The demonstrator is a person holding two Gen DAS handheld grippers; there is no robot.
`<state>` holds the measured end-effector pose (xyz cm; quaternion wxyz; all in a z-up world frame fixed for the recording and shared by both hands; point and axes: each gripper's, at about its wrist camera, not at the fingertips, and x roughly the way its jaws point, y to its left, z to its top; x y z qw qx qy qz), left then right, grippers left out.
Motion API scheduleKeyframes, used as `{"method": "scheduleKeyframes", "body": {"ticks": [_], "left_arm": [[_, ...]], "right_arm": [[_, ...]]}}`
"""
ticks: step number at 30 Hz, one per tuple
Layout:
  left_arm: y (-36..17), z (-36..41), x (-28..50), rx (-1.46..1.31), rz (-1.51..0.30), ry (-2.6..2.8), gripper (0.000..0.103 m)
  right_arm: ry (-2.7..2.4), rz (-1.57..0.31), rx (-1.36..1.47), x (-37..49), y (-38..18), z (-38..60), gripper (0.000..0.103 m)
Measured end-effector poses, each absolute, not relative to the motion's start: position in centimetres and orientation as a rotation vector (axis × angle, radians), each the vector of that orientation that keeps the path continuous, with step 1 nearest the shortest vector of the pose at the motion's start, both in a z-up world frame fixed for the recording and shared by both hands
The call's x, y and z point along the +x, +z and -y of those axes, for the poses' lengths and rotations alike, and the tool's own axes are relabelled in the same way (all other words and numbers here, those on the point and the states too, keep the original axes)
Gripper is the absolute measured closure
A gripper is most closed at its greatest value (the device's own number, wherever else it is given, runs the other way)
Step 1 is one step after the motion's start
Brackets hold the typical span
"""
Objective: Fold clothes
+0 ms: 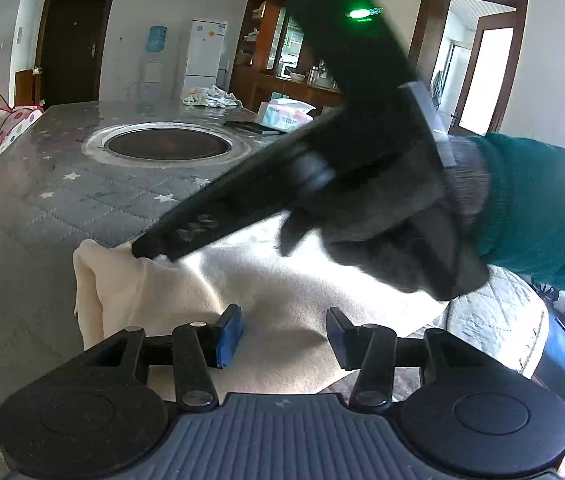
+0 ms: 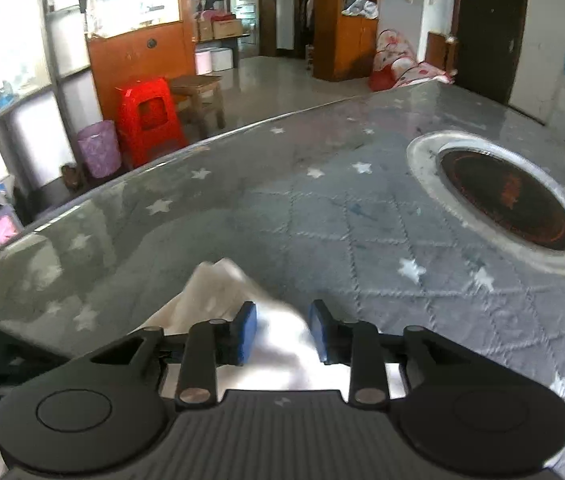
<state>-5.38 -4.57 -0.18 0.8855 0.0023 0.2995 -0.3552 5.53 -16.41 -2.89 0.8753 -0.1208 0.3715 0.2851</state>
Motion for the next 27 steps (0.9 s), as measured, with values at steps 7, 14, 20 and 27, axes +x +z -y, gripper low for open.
{"method": "scheduleKeyframes", "body": {"ticks": [7,14,20,27], "left_arm": [[0.3,3.6,-4.8,-0.021,-0.634,-0.753,0.053],[2.2,2.2,-2.5,-0.072,-0.601,-0.699,0.054],[1.3,1.8,0.0,-0.075,-0.648,-0.611,0.055],[-0.1,0.7,0.7,-0.076,-0.678,-0.569,0.057]], "right_arm": [[0.563,-0.770,-0.141,6.7,-1.7,18.3,0.070],[0.489,-0.694,-0.163,3.3,1.4,22.8,0.070],[0.441,-0.732,-0.158,0.1,-0.1,26.0,0.070],[0.360,-0.763,-0.080,-0.8,-2.8,29.5,0.070]]}}
